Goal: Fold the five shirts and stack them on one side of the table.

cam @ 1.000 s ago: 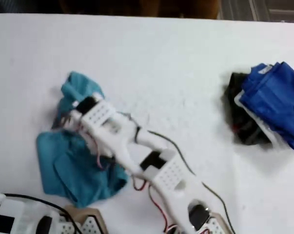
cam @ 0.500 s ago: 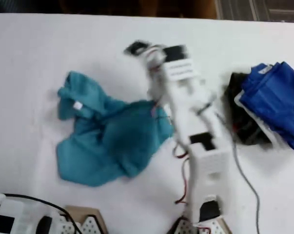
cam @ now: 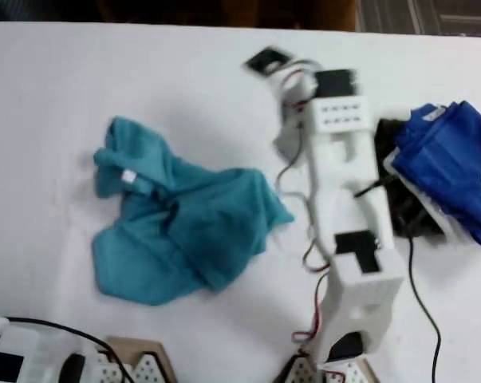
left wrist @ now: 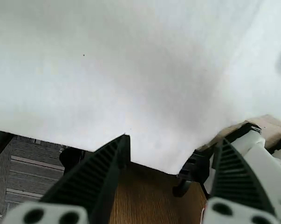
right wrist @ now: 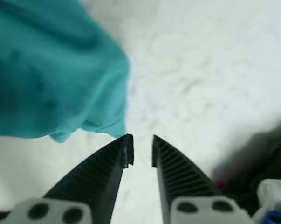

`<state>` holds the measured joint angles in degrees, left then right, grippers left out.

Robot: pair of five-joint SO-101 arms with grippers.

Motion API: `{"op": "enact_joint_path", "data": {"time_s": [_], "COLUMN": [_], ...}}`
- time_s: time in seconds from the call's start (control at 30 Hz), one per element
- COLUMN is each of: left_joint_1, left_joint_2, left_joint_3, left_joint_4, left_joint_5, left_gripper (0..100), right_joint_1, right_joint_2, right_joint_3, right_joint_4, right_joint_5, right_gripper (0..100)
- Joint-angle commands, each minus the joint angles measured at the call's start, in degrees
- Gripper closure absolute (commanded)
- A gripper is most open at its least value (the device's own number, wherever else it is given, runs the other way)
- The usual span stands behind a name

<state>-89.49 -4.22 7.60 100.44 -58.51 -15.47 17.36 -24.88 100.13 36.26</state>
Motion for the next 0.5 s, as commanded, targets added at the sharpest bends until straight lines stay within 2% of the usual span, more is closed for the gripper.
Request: {"op": "enact_joint_path", "data": {"time_s": [0.0, 0.1, 0.23, 0.33, 0.47], "left_joint_1": [-0.1, -0.1, -0.1, -0.1, -0.1], "left_joint_2": [-0.8, -0.8, -0.8, -0.8, -0.8], "left_joint_3": [-0.2, -0.2, -0.2, -0.2, -0.1], "left_joint_4": [0.4, 0.4, 0.4, 0.4, 0.4], "left_joint_5": [0.0, 0.0, 0.0, 0.0, 0.0], "left_gripper": [70, 70, 70, 70, 70], "right_joint_1": [-9.5, -20.1, -31.6, -34.5, -34.8], "right_joint_2": [-9.1, -14.4, -18.9, -18.5, -15.7], "right_joint_3": [12.6, 25.2, 37.3, 41.9, 42.9], "right_joint_4": [1.4, 1.0, -5.8, -11.1, -12.4], "right_joint_5": [-0.6, -0.6, -0.7, -0.7, -0.7], "right_gripper": [79.1, 74.3, 74.4, 74.4, 74.4]}}
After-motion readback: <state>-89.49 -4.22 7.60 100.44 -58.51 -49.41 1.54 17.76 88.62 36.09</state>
